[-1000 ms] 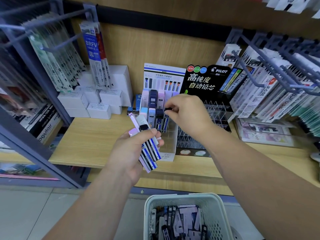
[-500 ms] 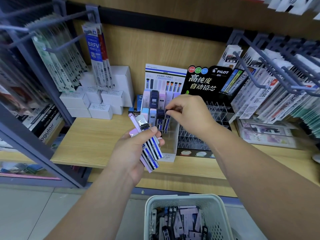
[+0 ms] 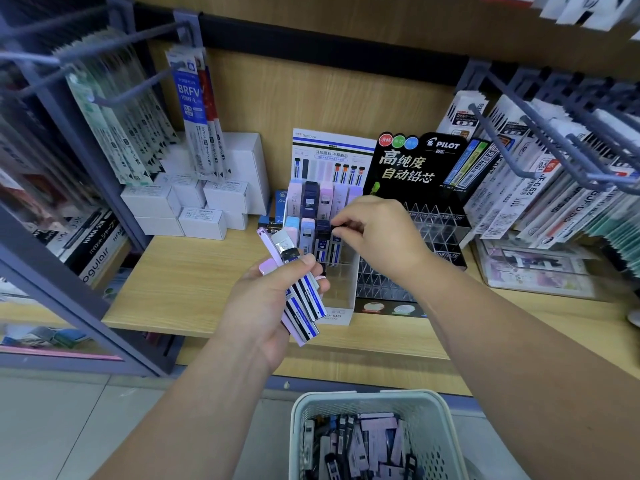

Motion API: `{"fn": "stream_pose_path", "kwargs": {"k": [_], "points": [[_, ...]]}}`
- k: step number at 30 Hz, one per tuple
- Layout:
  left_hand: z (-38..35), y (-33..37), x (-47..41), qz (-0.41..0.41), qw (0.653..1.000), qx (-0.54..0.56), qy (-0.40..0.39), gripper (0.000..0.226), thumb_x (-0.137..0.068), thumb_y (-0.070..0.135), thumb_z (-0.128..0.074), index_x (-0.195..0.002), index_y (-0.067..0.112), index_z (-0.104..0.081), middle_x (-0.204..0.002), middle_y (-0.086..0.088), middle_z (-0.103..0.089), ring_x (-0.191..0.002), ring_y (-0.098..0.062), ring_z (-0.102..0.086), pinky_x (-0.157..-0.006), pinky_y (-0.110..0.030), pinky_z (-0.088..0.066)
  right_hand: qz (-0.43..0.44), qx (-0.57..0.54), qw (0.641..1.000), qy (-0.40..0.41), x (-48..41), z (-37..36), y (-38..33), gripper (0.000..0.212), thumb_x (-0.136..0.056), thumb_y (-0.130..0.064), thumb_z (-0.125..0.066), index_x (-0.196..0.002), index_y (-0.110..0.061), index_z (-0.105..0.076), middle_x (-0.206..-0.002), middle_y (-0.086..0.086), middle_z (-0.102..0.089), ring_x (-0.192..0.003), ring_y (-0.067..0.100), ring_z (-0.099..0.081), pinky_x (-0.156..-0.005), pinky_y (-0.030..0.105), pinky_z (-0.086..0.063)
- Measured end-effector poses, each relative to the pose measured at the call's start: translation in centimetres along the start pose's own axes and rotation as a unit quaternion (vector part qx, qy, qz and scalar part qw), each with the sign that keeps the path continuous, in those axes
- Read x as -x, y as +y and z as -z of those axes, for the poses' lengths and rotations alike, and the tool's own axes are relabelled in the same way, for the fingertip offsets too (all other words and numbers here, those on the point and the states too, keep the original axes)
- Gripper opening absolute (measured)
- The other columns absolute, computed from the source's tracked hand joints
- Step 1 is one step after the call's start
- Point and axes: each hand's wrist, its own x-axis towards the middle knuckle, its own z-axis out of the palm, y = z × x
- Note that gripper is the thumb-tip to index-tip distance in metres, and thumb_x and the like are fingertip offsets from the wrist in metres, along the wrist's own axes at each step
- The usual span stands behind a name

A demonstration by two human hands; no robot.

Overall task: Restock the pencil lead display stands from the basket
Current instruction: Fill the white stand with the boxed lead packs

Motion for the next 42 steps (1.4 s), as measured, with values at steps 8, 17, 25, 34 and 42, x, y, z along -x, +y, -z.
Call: {"fn": "stream_pose_path", "kwargs": {"k": [8, 17, 25, 34, 42], "points": [[0.2, 0.0, 0.0, 0.001, 1.0, -0.004, -0.003, 0.03, -0.082, 0.014, -0.077, -0.11, 0.009, -0.067, -0.089, -0.011, -0.075, -0.076, -0.026, -0.072, -0.082, -0.042, -0.058, -0.033, 0.048, 0.998, 0.004, 0.6, -0.3, -0.3, 0.011, -0.082, -0.016, -0.083, -0.081, -0.012, -0.072, -0.088, 0.001, -0.06, -0.074, 0.016, -0.055, -0.073, 0.039, -0.054], [-0.3, 0.1, 0.6, -0.008, 0.999, -0.036, -0.027, 0.047, -0.07, 0.024, -0.083, -0.113, 0.009, -0.07, -0.098, -0.016, -0.075, -0.085, -0.033, -0.072, -0.092, -0.058, -0.054, -0.165, -0.417, 0.888, -0.105, 5.3, 1.2, -4.8, 0.035, -0.078, -0.023, -0.082, -0.112, -0.02, -0.07, -0.08, -0.006, -0.065, -0.077, 0.015, -0.059, -0.075, 0.029, -0.054], [-0.4, -0.4, 0.9, 0.021, 0.995, -0.083, -0.043, 0.052, -0.066, 0.033, -0.085, -0.11, 0.009, -0.071, -0.102, -0.018, -0.075, -0.088, -0.035, -0.073, -0.072, -0.04, -0.058, -0.144, -0.399, 0.893, -0.152, 5.9, 1.2, -4.9, 0.053, -0.079, 0.002, -0.082, -0.121, -0.026, -0.067, -0.087, 0.007, -0.059, -0.073, 0.021, -0.055, -0.069, 0.03, -0.052], [-0.3, -0.1, 1.1, 0.028, 0.997, -0.07, 0.009, 0.01, -0.088, 0.013, -0.072, -0.097, 0.011, -0.067, -0.075, -0.009, -0.074, -0.057, -0.023, -0.067, -0.052, -0.028, -0.049, -0.277, -0.455, 0.846, -0.003, 5.7, 1.7, -4.5, 0.029, -0.091, 0.005, -0.068, -0.109, -0.015, -0.056, -0.08, 0.009, -0.068, -0.07, 0.025, -0.062, -0.064, 0.034, -0.056], [-0.1, 0.5, 0.9, 0.015, 0.999, -0.04, 0.027, 0.011, -0.091, 0.017, -0.07, -0.1, 0.014, -0.065, -0.082, -0.012, -0.077, -0.067, -0.023, -0.073, -0.064, -0.031, -0.052, -0.181, -0.188, 0.965, 0.032, 3.1, 2.2, -1.6, 0.024, -0.097, -0.015, -0.065, -0.11, -0.028, -0.051, -0.084, 0.001, -0.064, -0.077, 0.021, -0.066, -0.076, 0.043, -0.057]]}}
